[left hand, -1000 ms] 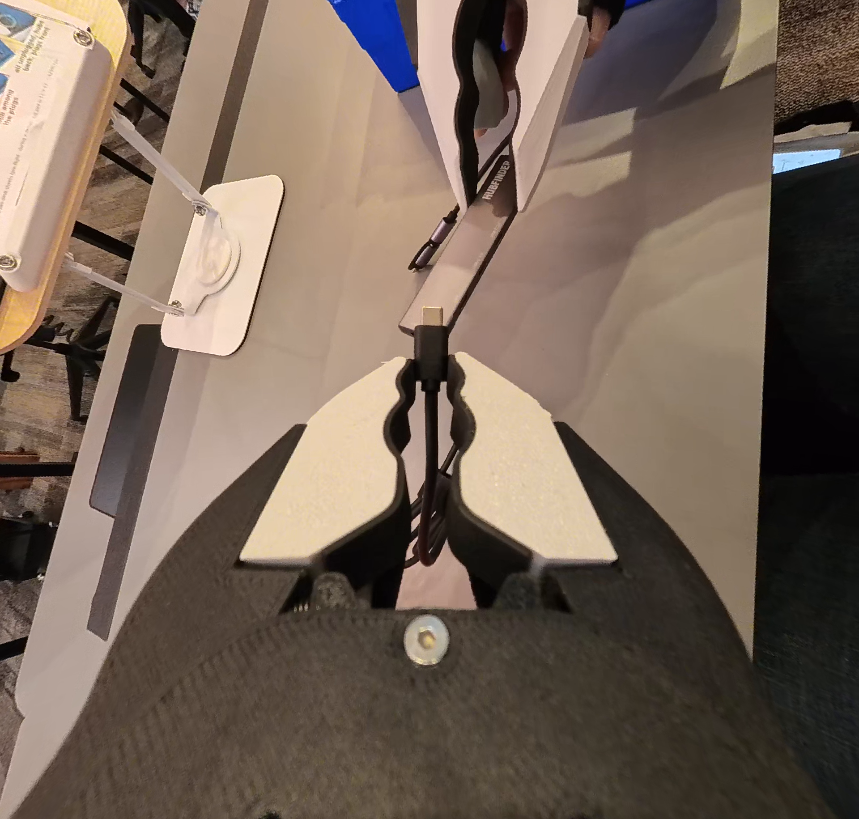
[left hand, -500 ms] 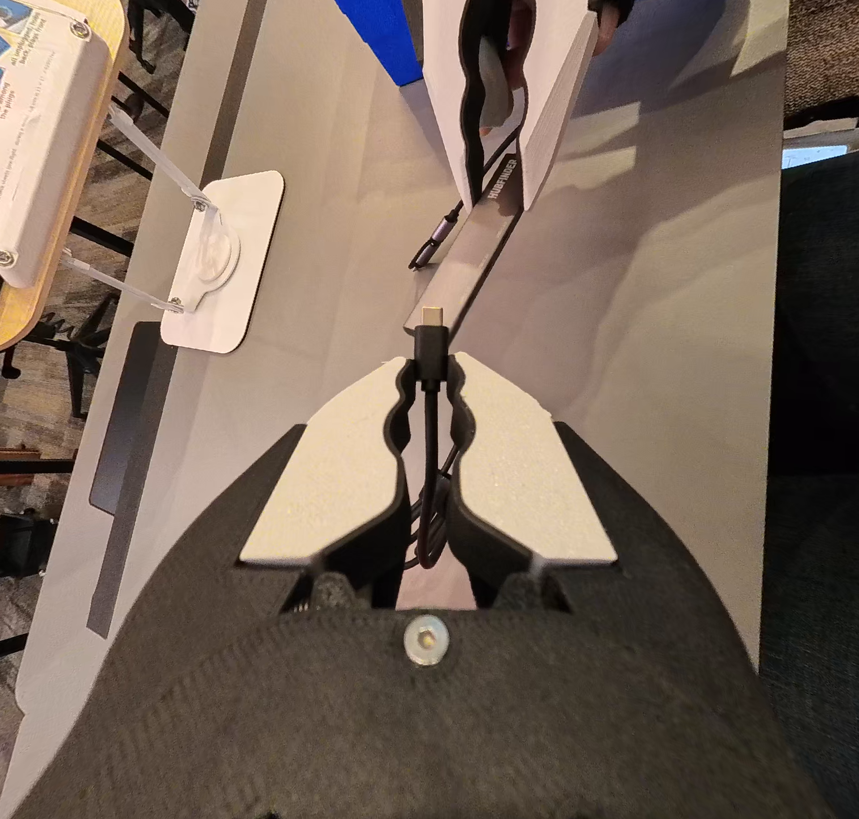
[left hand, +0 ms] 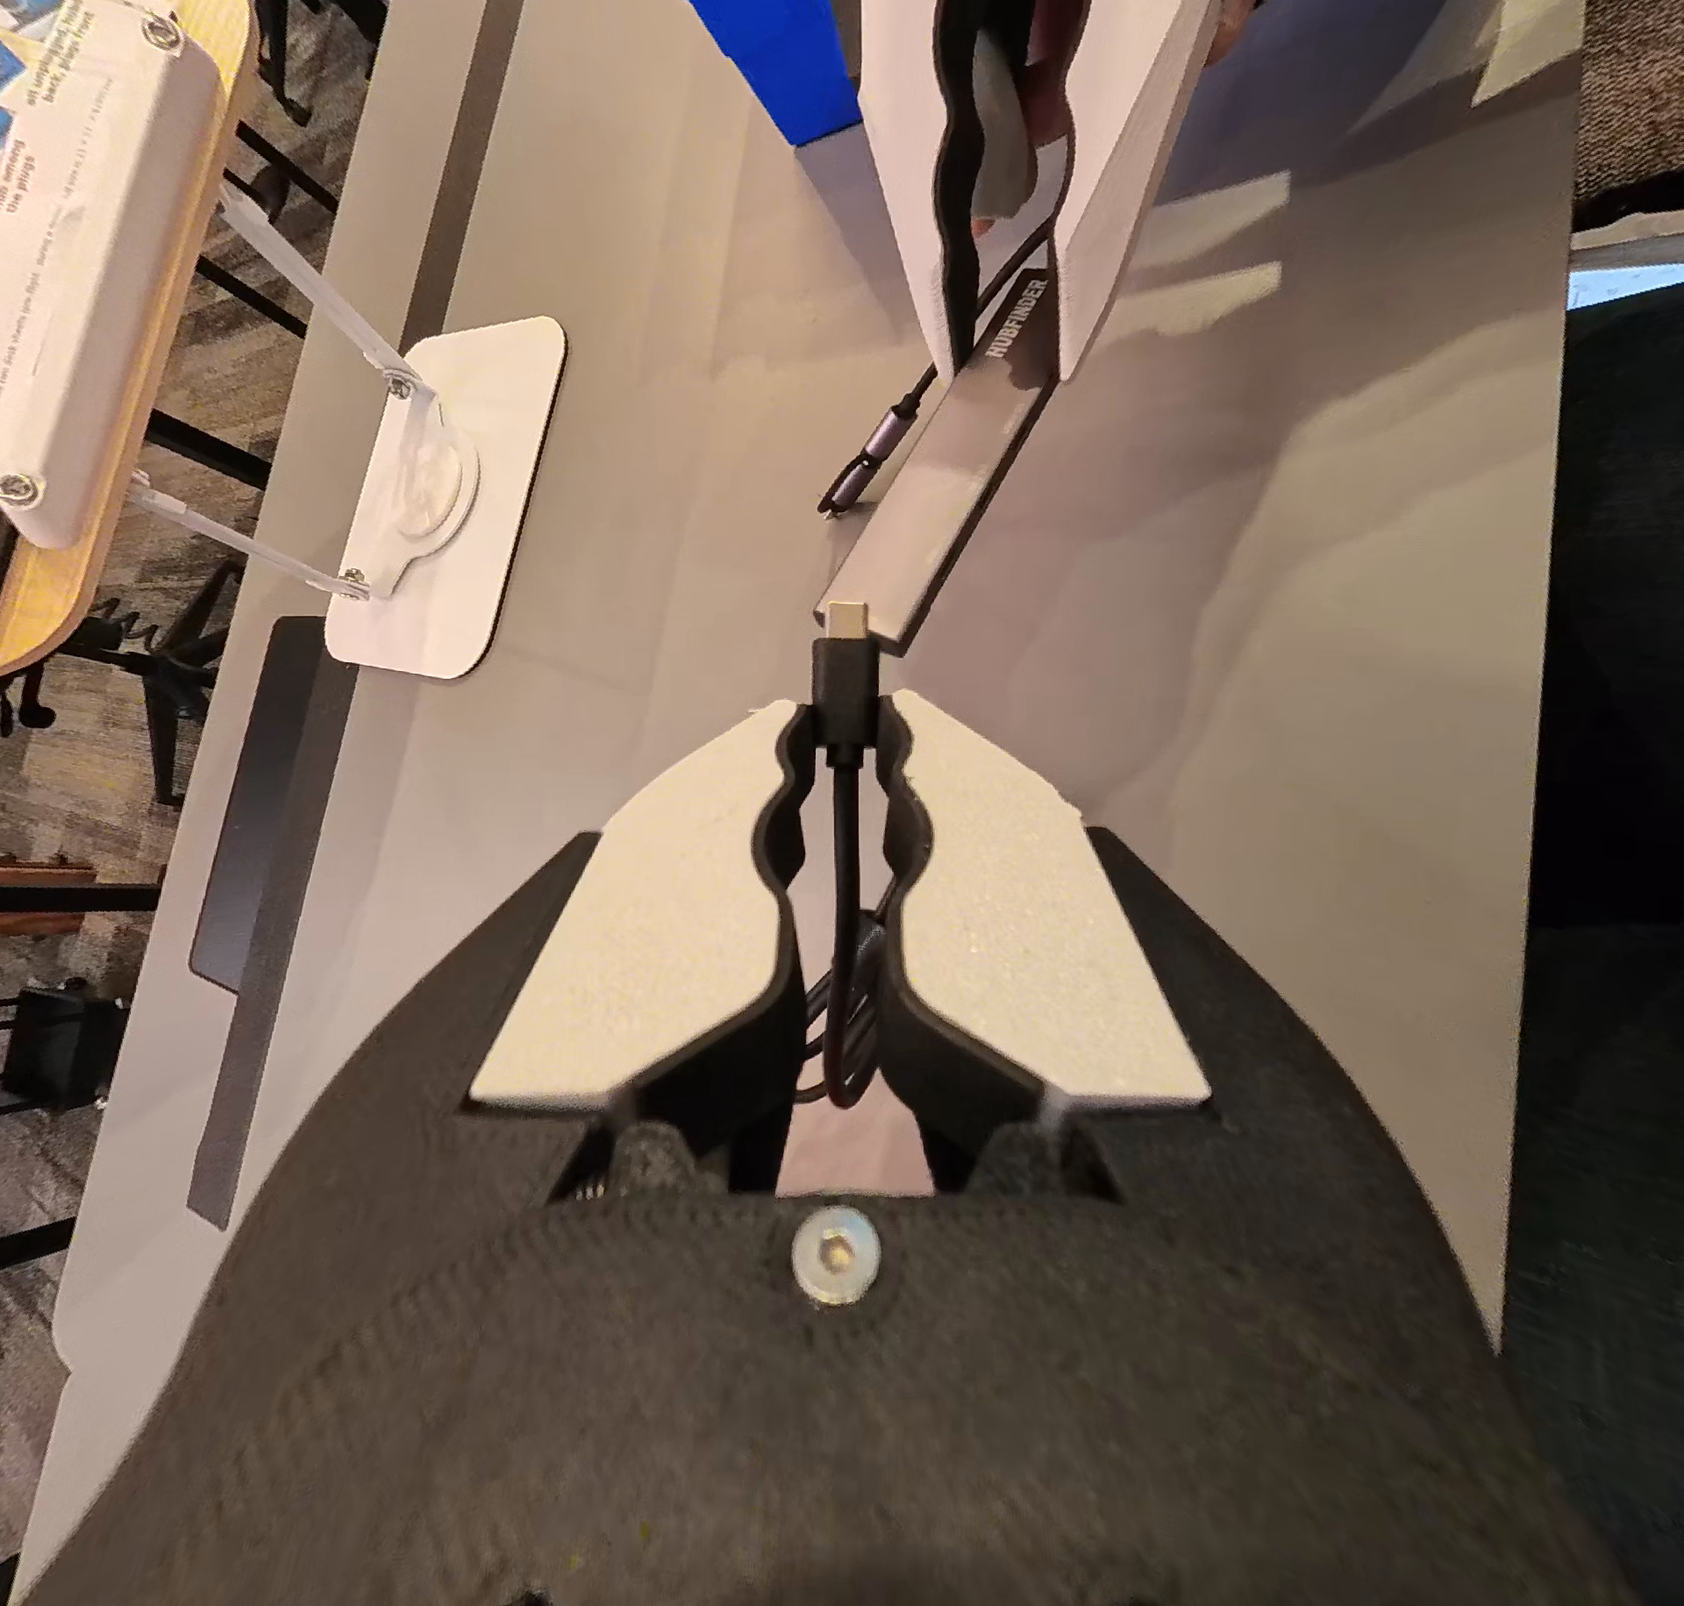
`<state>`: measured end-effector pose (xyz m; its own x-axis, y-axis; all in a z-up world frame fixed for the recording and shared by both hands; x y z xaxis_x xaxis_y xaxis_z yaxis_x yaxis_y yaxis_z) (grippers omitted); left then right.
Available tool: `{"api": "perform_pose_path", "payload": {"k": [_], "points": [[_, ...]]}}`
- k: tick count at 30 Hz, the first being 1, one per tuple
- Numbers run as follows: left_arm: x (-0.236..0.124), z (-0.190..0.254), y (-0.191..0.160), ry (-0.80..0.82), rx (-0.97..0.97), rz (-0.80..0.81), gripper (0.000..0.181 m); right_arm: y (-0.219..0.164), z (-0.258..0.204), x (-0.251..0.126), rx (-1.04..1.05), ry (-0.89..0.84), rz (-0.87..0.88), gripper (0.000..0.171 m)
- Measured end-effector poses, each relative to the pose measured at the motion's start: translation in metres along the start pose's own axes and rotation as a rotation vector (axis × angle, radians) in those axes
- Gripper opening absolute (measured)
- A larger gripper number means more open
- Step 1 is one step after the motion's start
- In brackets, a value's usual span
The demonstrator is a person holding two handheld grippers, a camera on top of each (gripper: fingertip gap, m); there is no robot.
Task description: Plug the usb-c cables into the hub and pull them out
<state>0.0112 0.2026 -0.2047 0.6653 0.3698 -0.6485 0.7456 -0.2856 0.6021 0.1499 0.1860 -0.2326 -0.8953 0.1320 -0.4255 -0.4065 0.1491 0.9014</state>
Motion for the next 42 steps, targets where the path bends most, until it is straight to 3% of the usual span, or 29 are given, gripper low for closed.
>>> {"api": "perform_pose_path", "payload": {"k": [42], "points": [[0.006,0.009,-0.012,-0.094,0.017,-0.081,0.012,-0.004,-0.006,0.002,-0.127,-0.023,-0.066,0.019]]}}
Point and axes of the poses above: each gripper's, where its closed fingertips meet, x out along the fingers, y out of its top, z = x × y across the jaws, the point moved 4 cm from there along -x, back along the fingers, and after that the axes turned 3 degrees about x, right-handed, at the moved point
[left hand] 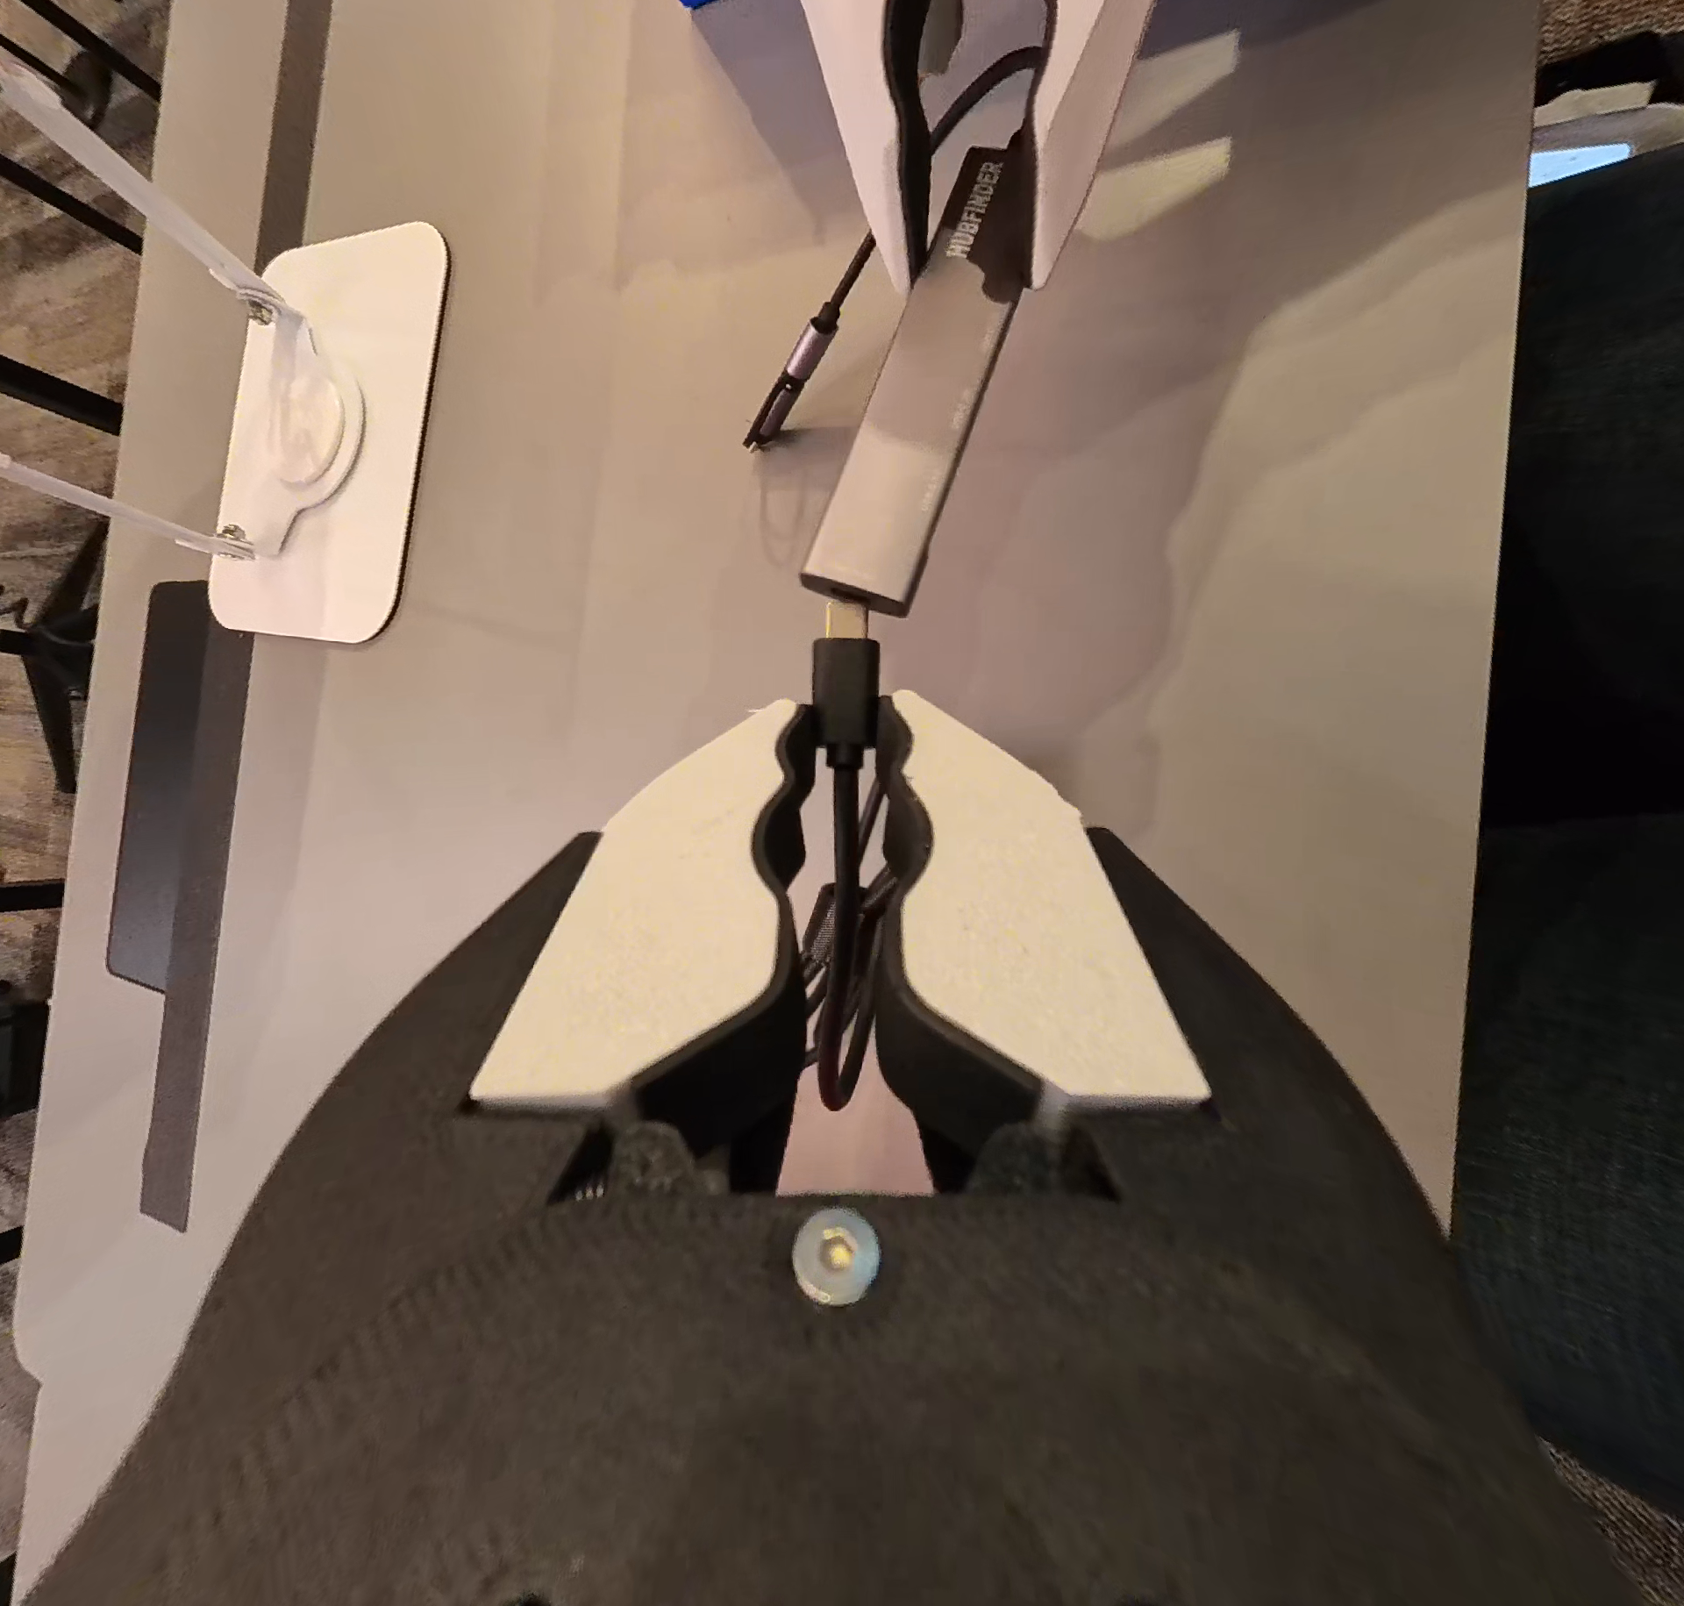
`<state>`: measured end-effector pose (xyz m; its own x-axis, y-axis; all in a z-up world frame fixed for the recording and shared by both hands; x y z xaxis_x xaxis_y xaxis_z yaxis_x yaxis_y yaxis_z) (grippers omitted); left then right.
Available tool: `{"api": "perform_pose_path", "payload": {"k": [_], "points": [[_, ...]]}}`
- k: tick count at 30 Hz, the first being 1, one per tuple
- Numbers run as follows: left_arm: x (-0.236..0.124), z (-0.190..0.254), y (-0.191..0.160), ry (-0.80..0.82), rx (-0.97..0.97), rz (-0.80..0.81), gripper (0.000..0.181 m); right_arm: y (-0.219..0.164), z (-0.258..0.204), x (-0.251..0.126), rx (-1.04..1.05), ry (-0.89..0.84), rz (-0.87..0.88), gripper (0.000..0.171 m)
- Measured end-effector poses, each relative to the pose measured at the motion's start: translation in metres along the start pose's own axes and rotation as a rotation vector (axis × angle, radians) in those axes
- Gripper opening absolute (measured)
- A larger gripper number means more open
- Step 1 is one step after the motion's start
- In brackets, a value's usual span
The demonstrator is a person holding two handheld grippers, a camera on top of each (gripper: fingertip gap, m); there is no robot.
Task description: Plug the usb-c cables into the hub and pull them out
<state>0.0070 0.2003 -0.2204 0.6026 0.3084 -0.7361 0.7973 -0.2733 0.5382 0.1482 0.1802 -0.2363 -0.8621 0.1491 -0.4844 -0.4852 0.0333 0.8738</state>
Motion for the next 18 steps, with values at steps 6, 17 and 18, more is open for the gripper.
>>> {"api": "perform_pose_path", "payload": {"k": [6,17,18], "points": [[0.0011,0.0020,-0.0004,-0.046,0.021,-0.036,0.012,-0.0010,-0.0002,0.0021,-0.050,-0.027,-0.060,0.019],[0.0051,0.0027,-0.0014,-0.093,0.041,-0.084,0.012,0.0010,-0.0012,0.0026,-0.103,-0.054,-0.091,0.018],[0.0056,0.0027,-0.0011,-0.095,0.043,-0.085,0.012,0.0006,-0.0010,0.0027,-0.105,-0.054,-0.095,0.018]]}}
Point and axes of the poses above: each gripper's, where its closed fingertips meet, x out along the fingers, y out of its top, z = x × y across the jaws, the point moved 4 cm from there along -x, back along the fingers, and after that the axes turned 3 degrees about x, right-handed, at the moved point
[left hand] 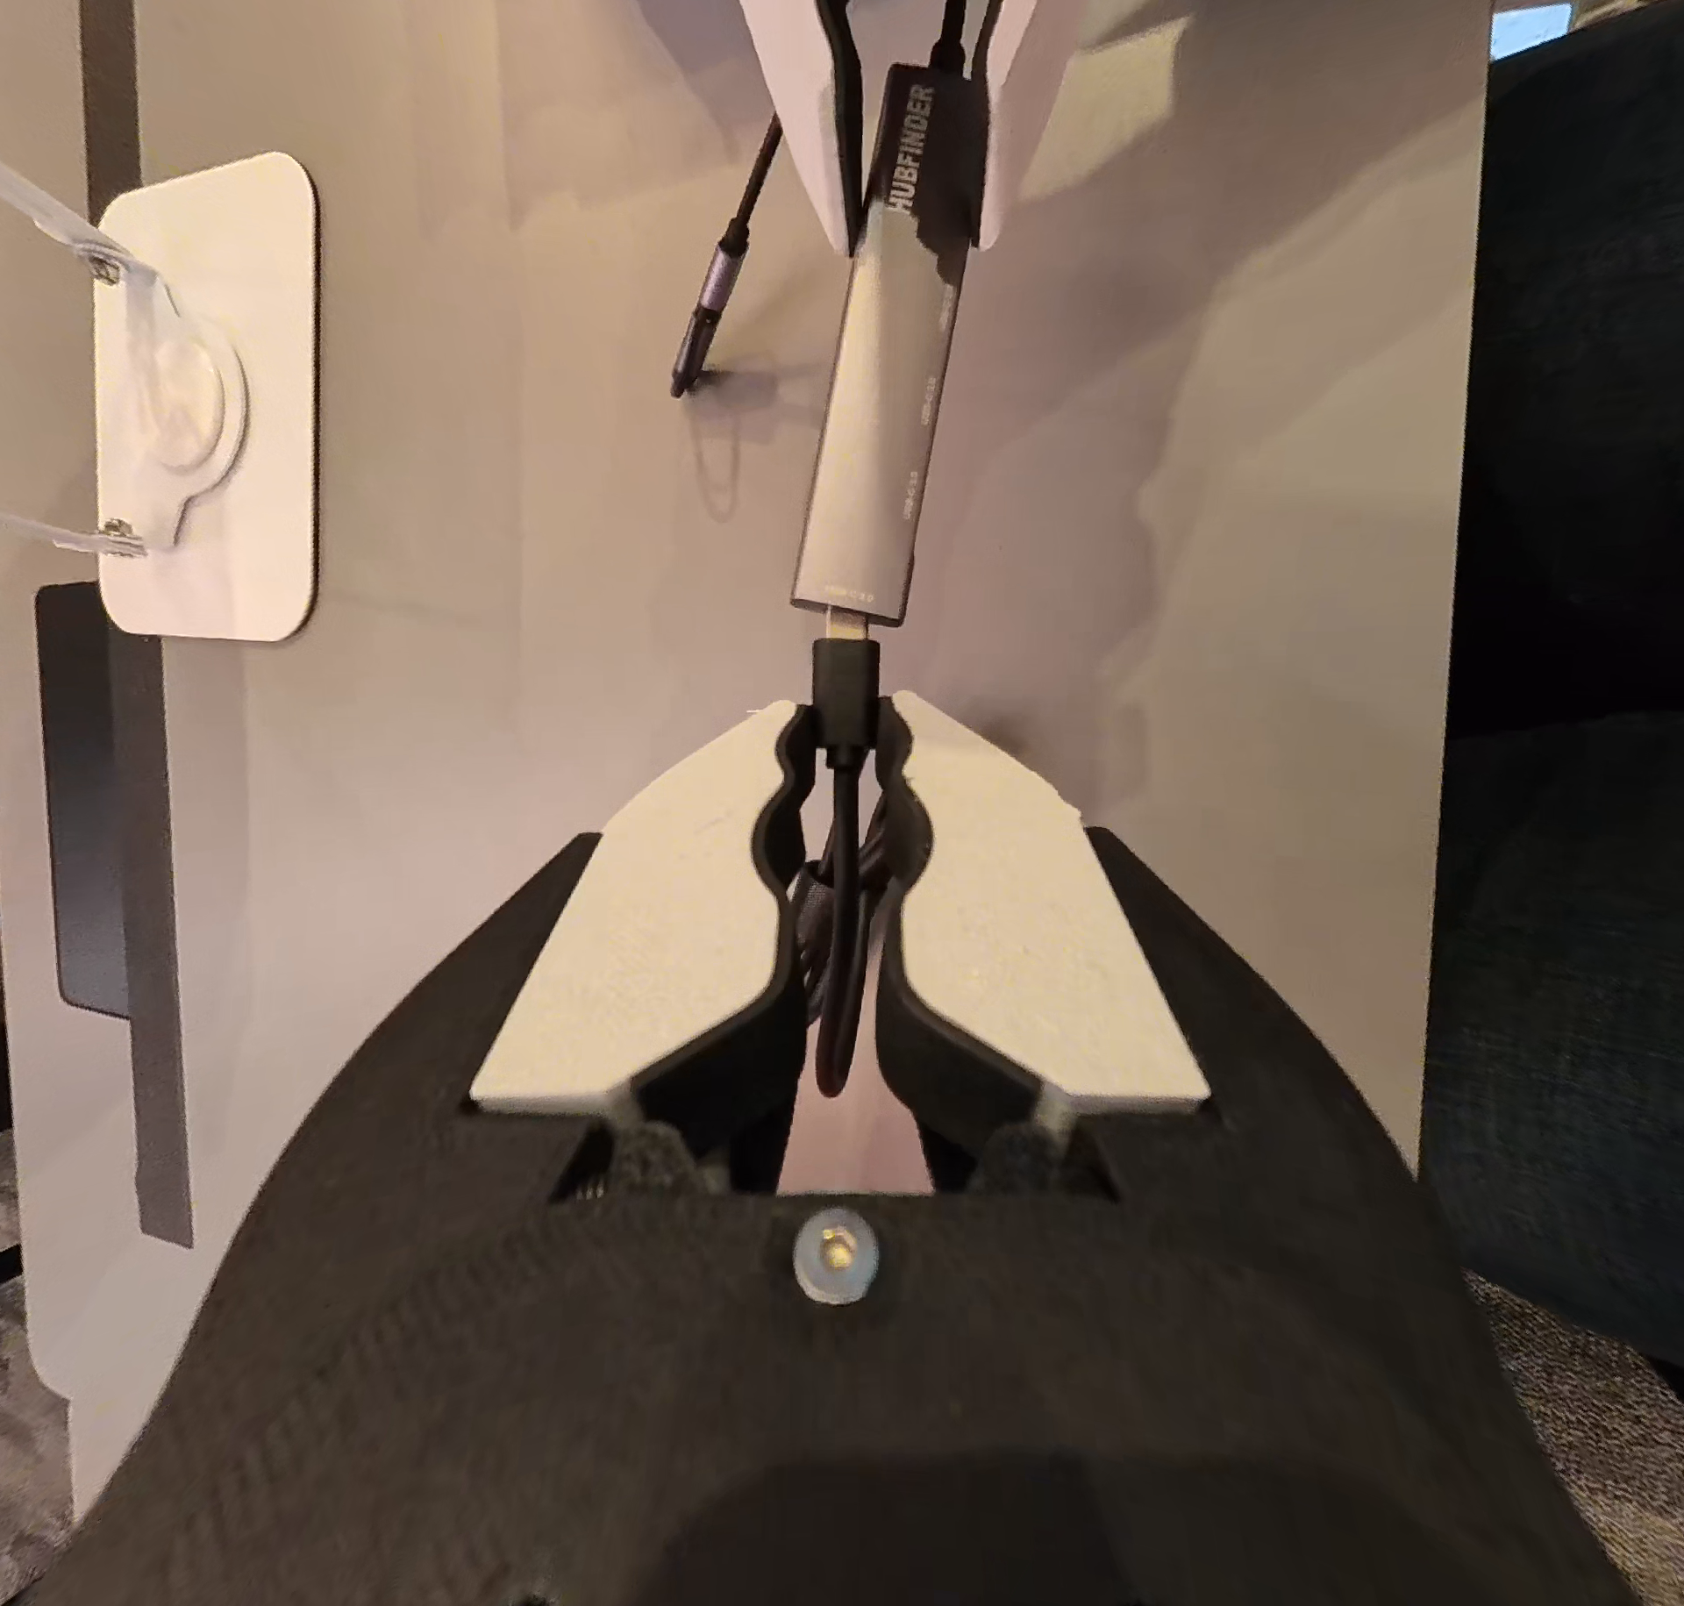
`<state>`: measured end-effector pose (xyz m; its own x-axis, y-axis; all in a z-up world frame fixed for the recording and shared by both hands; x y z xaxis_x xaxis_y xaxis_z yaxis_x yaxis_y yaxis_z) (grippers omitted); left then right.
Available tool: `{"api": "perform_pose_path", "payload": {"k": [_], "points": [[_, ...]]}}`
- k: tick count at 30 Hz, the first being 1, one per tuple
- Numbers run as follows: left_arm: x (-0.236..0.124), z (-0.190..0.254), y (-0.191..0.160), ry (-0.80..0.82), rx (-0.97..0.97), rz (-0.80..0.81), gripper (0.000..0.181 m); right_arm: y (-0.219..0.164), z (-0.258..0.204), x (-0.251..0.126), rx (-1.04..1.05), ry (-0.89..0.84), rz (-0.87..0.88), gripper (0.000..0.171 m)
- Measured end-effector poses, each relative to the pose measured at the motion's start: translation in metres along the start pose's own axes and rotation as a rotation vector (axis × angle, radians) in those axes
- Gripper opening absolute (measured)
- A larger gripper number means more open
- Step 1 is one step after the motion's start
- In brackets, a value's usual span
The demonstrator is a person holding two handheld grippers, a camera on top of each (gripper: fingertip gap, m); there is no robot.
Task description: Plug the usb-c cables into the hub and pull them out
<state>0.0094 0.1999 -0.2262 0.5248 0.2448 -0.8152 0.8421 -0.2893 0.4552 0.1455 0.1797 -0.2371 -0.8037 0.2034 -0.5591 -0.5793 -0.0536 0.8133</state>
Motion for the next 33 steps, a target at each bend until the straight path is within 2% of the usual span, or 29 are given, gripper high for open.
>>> {"api": "perform_pose_path", "payload": {"k": [12,16,27,33], "points": [[0.000,0.001,0.001,-0.006,0.069,-0.047,0.012,0.005,0.002,0.000,-0.076,0.000,-0.040,0.018],[-0.001,0.000,0.000,0.005,0.070,-0.041,0.012,0.008,0.003,-0.002,-0.071,0.001,-0.007,0.018],[-0.009,0.000,0.003,0.020,-0.015,0.097,0.012,0.014,0.003,-0.011,0.024,0.016,0.208,0.018],[-0.016,-0.001,0.005,0.005,-0.060,0.196,0.012,0.017,0.003,-0.014,0.041,0.026,0.254,0.018]]}}
Point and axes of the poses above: each gripper's, where its closed fingertips meet, x out along the fingers, y out of its top, z = x × y across the jaws, the point moved 4 cm from there along -x, back along the fingers, and after that the axes turned 3 degrees about x, right-handed, at the moved point
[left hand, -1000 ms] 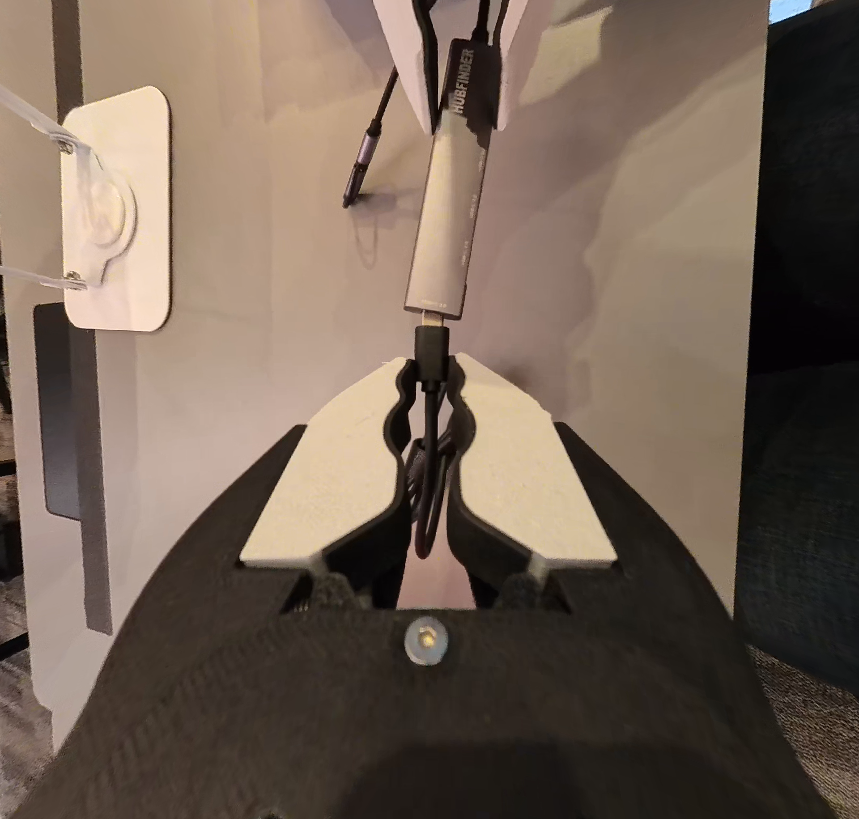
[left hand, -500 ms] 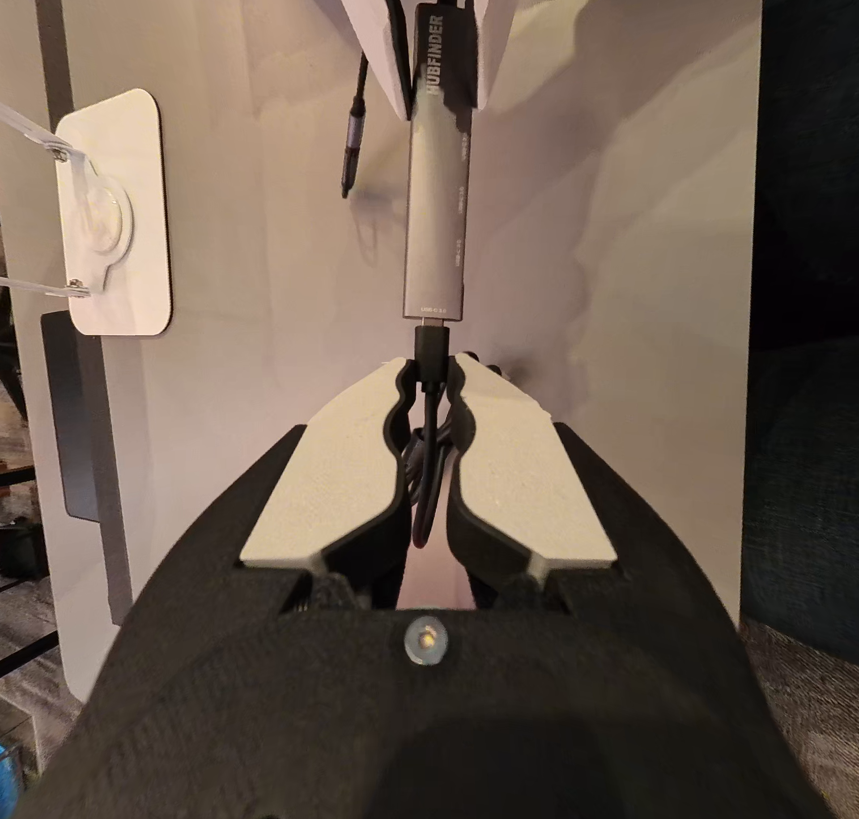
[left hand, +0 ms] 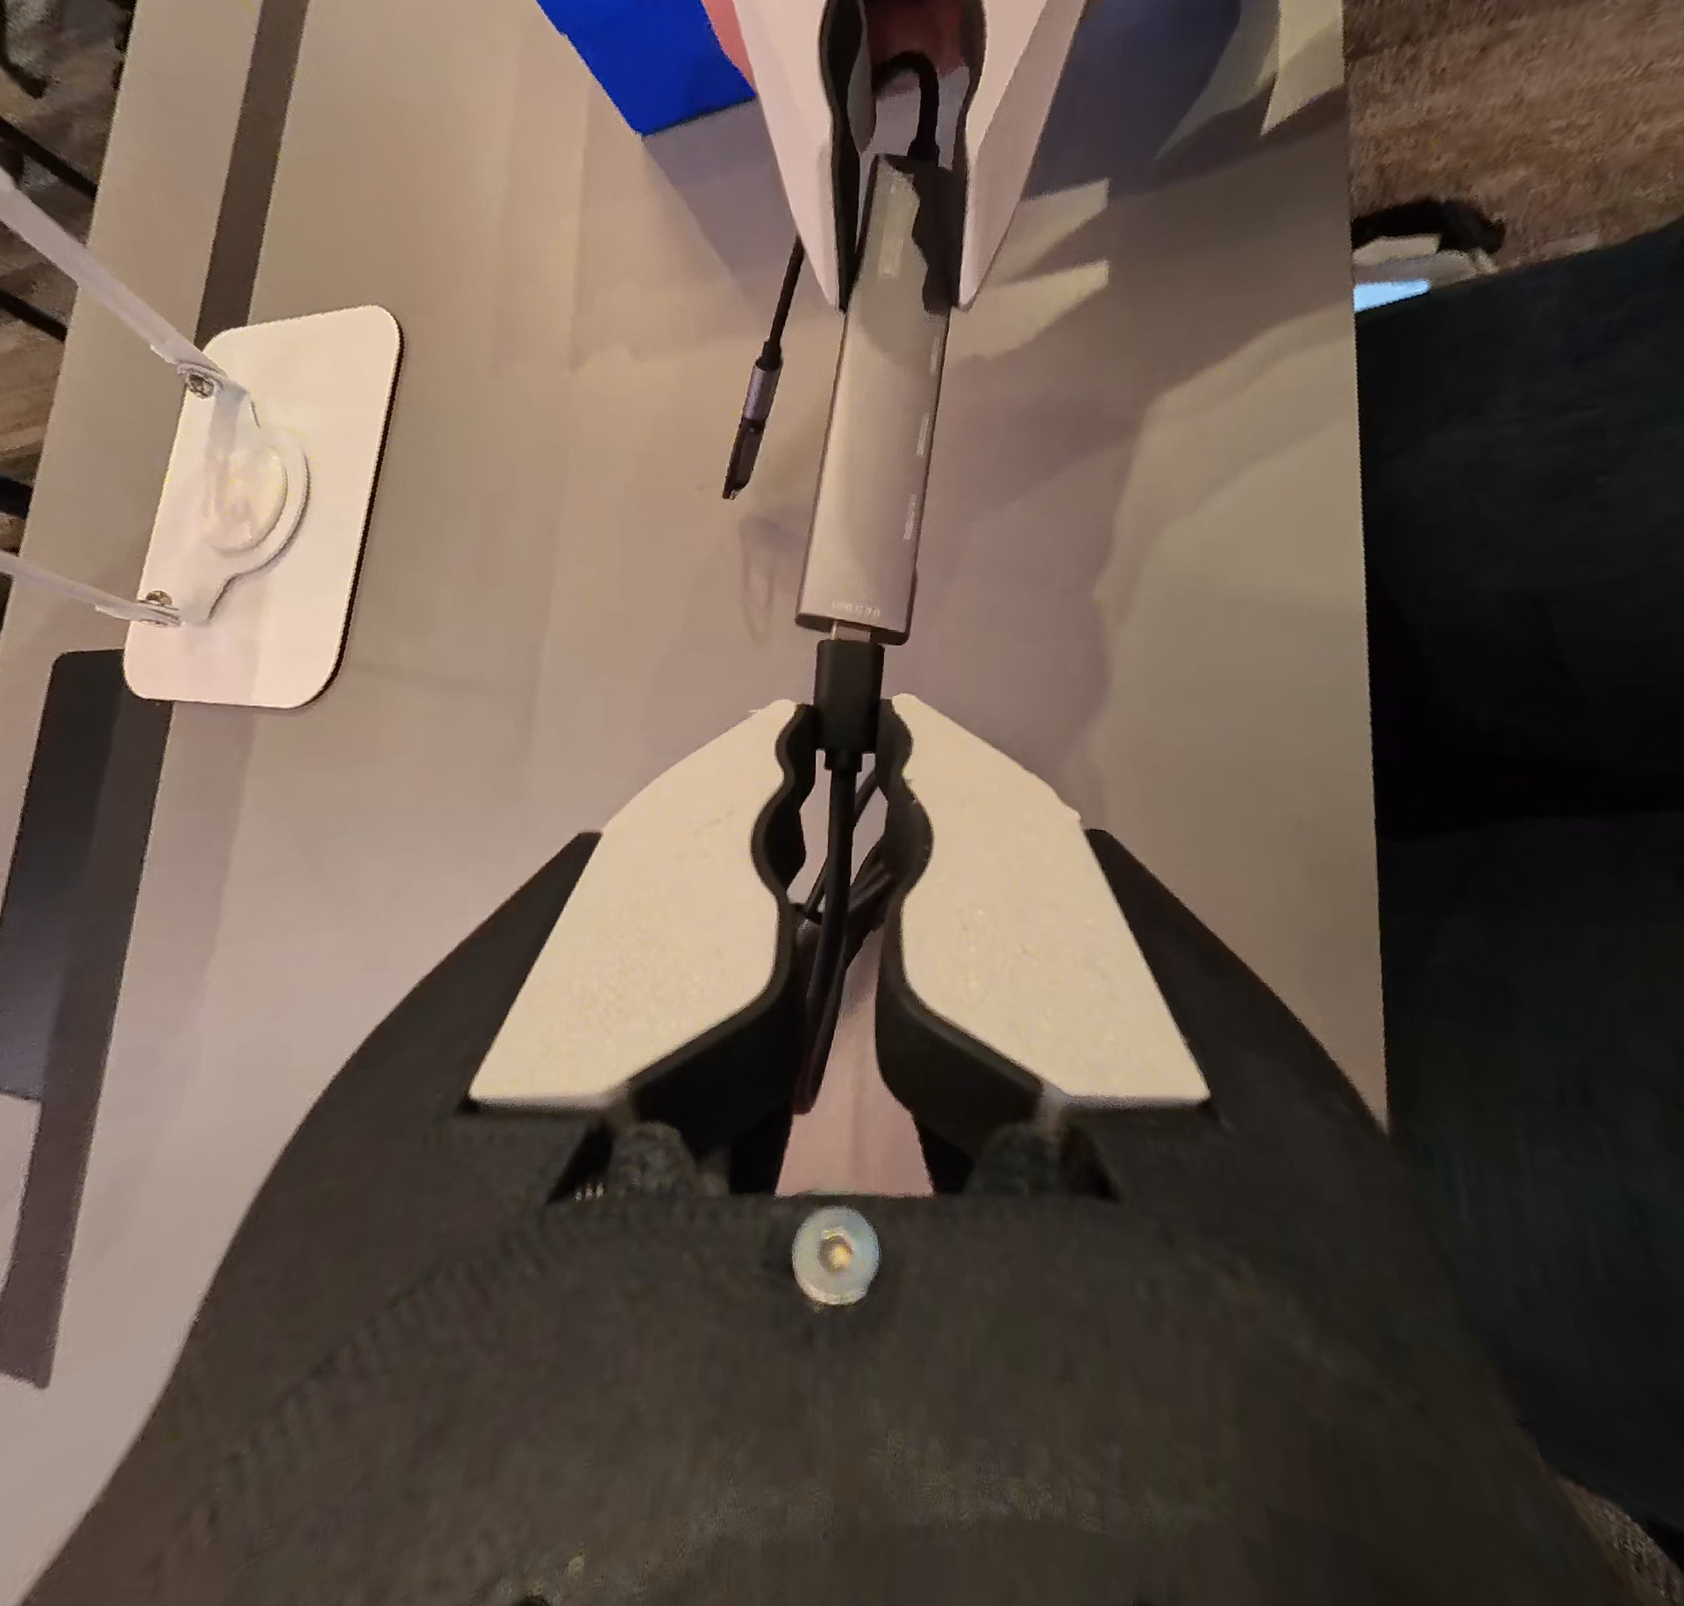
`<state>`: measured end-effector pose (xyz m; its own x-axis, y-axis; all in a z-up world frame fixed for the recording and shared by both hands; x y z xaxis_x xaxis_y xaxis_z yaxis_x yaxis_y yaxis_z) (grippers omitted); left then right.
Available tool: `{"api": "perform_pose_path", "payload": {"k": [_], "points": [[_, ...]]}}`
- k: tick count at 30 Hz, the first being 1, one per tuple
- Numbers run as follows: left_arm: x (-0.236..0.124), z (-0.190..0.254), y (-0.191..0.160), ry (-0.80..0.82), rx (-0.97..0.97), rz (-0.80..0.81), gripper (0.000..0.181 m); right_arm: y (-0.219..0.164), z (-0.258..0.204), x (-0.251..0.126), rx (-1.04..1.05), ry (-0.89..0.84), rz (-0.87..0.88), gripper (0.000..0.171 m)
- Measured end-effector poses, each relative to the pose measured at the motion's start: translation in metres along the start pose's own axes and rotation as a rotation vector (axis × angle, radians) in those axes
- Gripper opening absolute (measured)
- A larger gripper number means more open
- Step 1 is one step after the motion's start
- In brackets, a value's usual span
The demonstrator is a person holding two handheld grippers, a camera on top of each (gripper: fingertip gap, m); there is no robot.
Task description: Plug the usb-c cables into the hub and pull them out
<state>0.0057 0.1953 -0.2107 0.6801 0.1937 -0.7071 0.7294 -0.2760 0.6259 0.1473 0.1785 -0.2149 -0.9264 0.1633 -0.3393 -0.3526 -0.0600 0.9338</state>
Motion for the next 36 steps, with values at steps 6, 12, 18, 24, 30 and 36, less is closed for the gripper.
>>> {"api": "perform_pose_path", "payload": {"k": [6,12,18,24,30,36], "points": [[-0.006,0.000,0.005,-0.018,-0.054,0.118,0.012,0.004,-0.001,-0.003,0.023,0.017,0.049,0.018],[-0.015,-0.002,0.014,-0.007,-0.108,0.259,0.012,0.004,-0.001,-0.003,0.040,0.023,0.065,0.018],[-0.018,-0.004,0.019,0.004,-0.130,0.325,0.012,0.004,-0.001,-0.003,0.061,0.024,0.091,0.019],[-0.019,-0.004,0.022,-0.007,-0.171,0.396,0.012,0.007,-0.001,-0.006,0.072,0.030,0.124,0.019],[-0.022,-0.006,0.025,-0.007,-0.189,0.441,0.012,0.007,-0.001,-0.006,0.078,0.033,0.143,0.019],[-0.020,-0.005,0.023,-0.007,-0.179,0.410,0.012,0.008,0.000,-0.008,0.092,0.026,0.158,0.019]]}}
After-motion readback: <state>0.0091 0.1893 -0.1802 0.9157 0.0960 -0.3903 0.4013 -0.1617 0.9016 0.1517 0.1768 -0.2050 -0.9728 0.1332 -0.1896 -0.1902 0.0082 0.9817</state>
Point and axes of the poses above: each gripper's, where its closed fingertips meet, x out along the fingers, y out of its top, z = x × y across the jaws, the point moved 4 cm from there along -x, back along the fingers, and after that the axes turned 3 degrees about x, right-handed, at the moved point
